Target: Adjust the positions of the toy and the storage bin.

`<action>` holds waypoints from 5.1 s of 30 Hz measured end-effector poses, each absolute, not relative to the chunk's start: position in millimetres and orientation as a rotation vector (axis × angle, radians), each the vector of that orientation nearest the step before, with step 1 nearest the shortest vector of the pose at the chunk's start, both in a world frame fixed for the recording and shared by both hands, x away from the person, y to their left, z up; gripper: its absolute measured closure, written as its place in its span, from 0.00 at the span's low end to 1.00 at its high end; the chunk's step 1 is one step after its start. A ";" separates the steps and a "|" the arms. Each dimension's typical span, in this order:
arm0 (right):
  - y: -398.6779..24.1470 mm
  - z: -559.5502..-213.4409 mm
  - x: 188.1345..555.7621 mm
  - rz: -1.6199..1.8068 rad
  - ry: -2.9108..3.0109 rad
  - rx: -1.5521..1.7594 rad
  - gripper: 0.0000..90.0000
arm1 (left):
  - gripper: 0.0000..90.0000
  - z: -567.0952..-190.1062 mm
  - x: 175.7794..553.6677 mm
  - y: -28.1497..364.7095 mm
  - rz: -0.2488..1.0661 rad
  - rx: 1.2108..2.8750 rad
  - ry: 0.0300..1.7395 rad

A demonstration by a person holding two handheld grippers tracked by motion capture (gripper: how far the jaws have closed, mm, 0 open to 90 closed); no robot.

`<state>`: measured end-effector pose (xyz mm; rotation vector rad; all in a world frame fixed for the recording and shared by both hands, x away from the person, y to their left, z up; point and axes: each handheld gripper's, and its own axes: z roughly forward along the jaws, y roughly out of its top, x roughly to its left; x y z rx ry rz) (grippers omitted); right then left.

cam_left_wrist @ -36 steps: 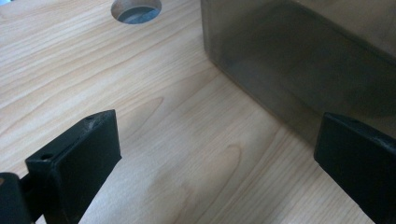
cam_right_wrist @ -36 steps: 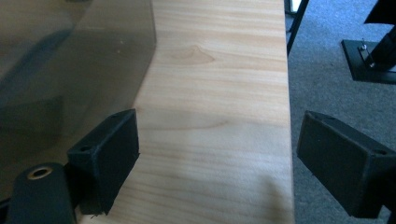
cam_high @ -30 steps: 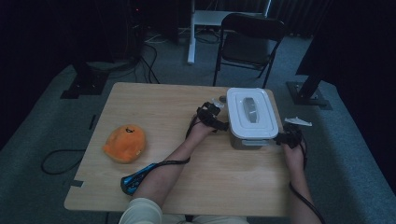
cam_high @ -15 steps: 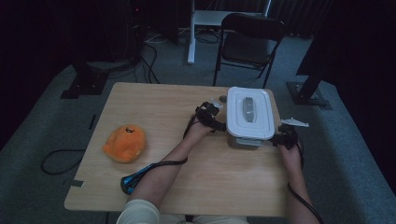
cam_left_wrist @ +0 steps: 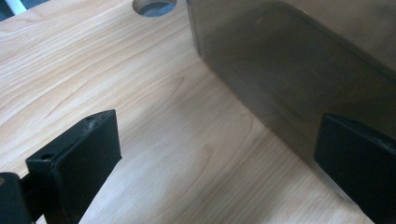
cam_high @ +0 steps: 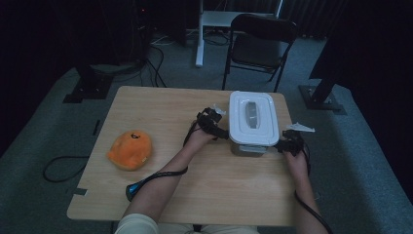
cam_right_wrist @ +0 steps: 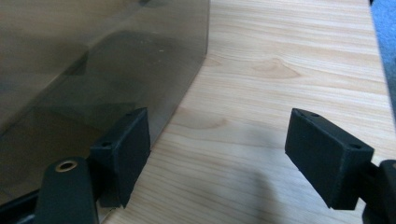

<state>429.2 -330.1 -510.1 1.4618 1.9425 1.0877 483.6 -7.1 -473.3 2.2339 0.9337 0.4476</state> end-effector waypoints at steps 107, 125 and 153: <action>-255.7 -502.2 388.8 1.186 2.127 1.250 0.27 | 0.02 -468.4 422.1 73.9 0.507 2.239 0.936; -255.5 -501.0 363.4 1.181 2.163 1.190 0.27 | 0.02 -468.2 390.9 75.8 0.511 2.259 0.878; -260.7 -505.0 322.8 1.190 2.173 1.164 0.30 | 0.01 -468.1 345.1 73.0 0.486 2.275 0.783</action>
